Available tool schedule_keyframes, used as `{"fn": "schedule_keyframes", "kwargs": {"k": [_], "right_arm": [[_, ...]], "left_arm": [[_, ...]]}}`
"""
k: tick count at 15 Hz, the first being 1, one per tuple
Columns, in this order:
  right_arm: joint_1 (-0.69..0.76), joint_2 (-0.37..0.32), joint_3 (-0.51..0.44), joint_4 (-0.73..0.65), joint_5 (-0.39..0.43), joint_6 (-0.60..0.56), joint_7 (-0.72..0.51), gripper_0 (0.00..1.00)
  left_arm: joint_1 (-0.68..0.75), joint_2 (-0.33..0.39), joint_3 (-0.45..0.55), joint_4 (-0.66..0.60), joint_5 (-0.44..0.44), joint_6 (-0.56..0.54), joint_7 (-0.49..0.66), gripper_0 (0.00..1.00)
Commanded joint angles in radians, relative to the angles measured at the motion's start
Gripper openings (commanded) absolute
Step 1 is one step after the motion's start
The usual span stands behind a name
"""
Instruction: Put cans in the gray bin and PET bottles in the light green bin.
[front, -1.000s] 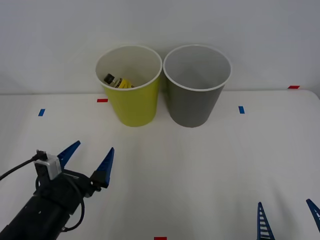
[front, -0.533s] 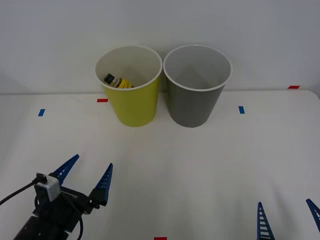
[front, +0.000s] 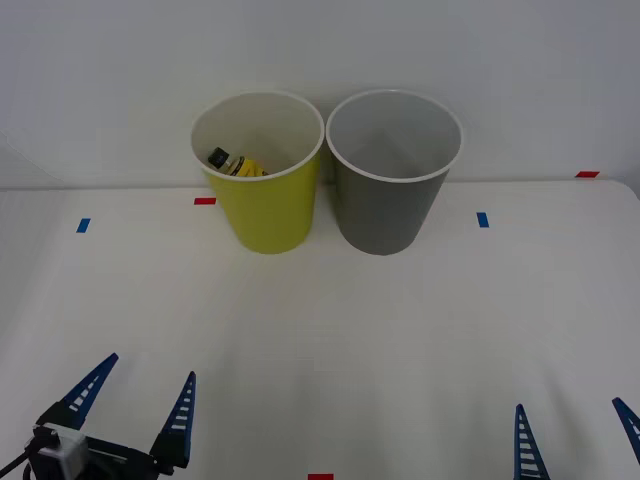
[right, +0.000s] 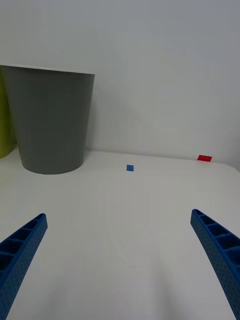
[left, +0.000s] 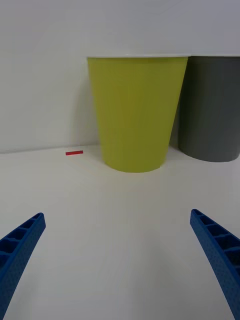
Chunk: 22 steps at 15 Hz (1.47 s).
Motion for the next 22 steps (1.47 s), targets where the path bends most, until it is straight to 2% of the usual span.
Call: {"fn": "schedule_keyframes", "kwargs": {"k": [1, 4, 6, 10, 22], "right_arm": [[0.000, 0.000, 0.000, 0.000, 0.000, 0.000, 0.000, 1.00], [0.000, 0.000, 0.000, 0.000, 0.000, 0.000, 0.000, 1.00], [0.000, 0.000, 0.000, 0.000, 0.000, 0.000, 0.000, 1.00], [0.000, 0.000, 0.000, 0.000, 0.000, 0.000, 0.000, 1.00], [0.000, 0.000, 0.000, 0.000, 0.000, 0.000, 0.000, 1.00]], "left_arm": [[0.041, -0.008, 0.012, 0.000, -0.015, -0.026, -0.020, 1.00], [0.055, -0.025, 0.024, 0.060, -0.021, -0.091, -0.012, 1.00], [0.061, -0.063, 0.050, 0.101, -0.026, -0.122, -0.015, 1.00], [0.090, -0.069, 0.052, 0.101, -0.030, -0.181, -0.004, 1.00], [0.089, -0.069, 0.052, 0.101, -0.033, -0.177, -0.010, 1.00]]}}
